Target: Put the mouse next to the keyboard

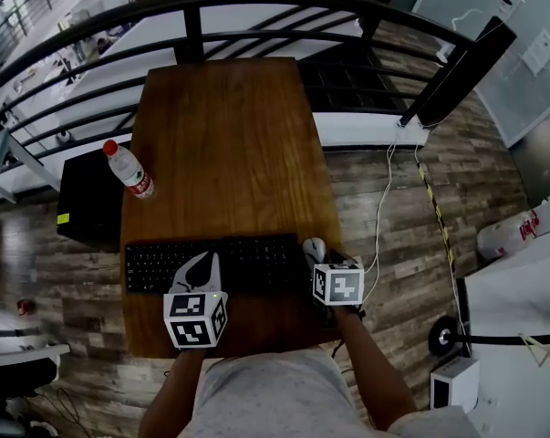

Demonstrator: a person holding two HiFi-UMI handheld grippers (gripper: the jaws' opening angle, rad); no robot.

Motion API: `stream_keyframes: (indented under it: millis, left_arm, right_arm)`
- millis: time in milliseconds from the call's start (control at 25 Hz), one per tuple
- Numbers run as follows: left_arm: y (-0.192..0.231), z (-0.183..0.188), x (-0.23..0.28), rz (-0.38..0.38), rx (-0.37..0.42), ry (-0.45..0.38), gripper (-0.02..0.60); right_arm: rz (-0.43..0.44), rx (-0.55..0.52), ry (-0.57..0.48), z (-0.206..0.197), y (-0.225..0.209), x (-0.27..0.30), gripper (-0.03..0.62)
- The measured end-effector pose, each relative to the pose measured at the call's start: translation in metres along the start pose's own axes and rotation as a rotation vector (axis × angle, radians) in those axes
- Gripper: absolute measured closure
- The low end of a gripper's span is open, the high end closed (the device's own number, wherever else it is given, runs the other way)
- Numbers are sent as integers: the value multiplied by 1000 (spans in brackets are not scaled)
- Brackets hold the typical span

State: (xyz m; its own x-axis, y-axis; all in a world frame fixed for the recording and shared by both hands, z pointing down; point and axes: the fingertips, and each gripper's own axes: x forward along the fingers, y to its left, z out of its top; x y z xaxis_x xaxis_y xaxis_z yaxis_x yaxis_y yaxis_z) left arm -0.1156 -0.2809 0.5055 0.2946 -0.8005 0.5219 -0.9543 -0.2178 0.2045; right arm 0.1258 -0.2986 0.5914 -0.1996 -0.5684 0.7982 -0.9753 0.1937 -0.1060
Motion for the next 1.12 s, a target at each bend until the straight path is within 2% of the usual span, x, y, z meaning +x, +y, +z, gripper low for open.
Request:
stream_keyframes:
  millis: [200, 1120]
  left_arm:
    - [3, -1, -12, -2, 8, -15, 586]
    - [10, -17, -98, -7, 26, -94, 586]
  right_arm:
    - [8, -12, -89, 11, 12, -18, 395]
    - [168, -116, -395, 20, 113, -124, 527]
